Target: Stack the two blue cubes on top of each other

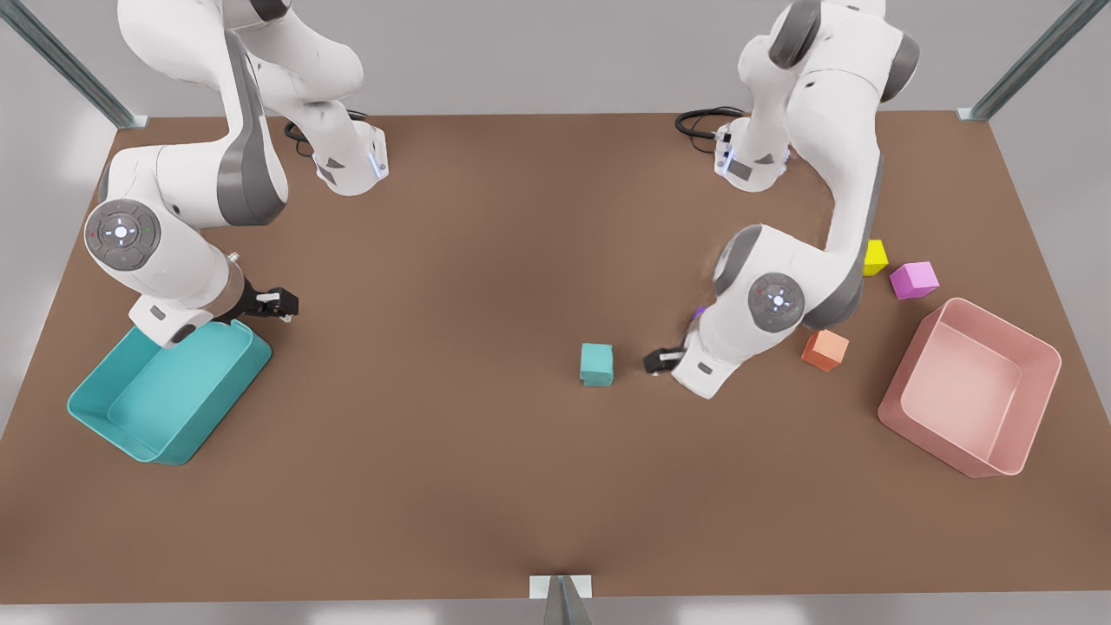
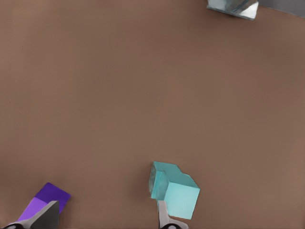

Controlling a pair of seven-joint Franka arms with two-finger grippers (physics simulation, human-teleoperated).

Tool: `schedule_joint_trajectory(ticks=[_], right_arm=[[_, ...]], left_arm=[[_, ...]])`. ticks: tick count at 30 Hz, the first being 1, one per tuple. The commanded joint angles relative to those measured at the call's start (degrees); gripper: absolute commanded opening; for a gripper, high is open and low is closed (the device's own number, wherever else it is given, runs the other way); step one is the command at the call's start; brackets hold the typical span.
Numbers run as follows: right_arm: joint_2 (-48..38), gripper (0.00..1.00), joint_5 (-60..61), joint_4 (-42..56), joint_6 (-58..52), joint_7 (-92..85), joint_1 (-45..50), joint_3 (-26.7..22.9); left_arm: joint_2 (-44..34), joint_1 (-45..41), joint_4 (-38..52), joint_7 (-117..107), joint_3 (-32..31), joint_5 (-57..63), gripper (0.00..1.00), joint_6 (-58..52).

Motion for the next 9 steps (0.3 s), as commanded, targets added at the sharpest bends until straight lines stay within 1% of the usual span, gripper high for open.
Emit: schedule_joint_trajectory(ticks=[1, 3, 4, 5, 6, 8, 9], right_arm=[[0.0, 1.0, 0.0, 0.0, -0.2, 0.3, 0.0, 0.0], [0.0, 1.0, 0.0, 0.0, -0.2, 0.3, 0.0, 0.0], [0.0, 1.0, 0.0, 0.0, -0.2, 0.3, 0.0, 0.0], [0.0, 1.0, 0.0, 0.0, -0.2, 0.3, 0.0, 0.0], [0.0, 1.0, 0.0, 0.0, -0.2, 0.3, 0.0, 0.0], [0.0, 1.0, 0.0, 0.0, -0.4, 0.3, 0.0, 0.0], [0.0, 1.0, 0.0, 0.0, -0.4, 0.3, 0.0, 0.0]], left_arm=[[-0.7, 5.7, 4.3, 21.6, 0.0, 2.0, 1.0, -26.1], [-0.7, 8.8, 5.5, 23.9, 0.1, 3.3, 1.0, -27.7], [-5.5, 7.7, 0.2, 26.0, 1.6, 4.1, 1.0, -25.7], [-9.6, 5.0, -5.0, 26.8, 4.7, 4.6, 1.0, -23.0], [-10.9, 4.8, -5.0, 26.8, 6.1, 2.4, 1.0, -23.6], [-11.0, 4.8, -3.4, 26.9, 6.2, 2.5, 1.0, -29.6], [-11.0, 4.8, -3.4, 26.8, 6.2, 2.4, 1.0, -29.6]])
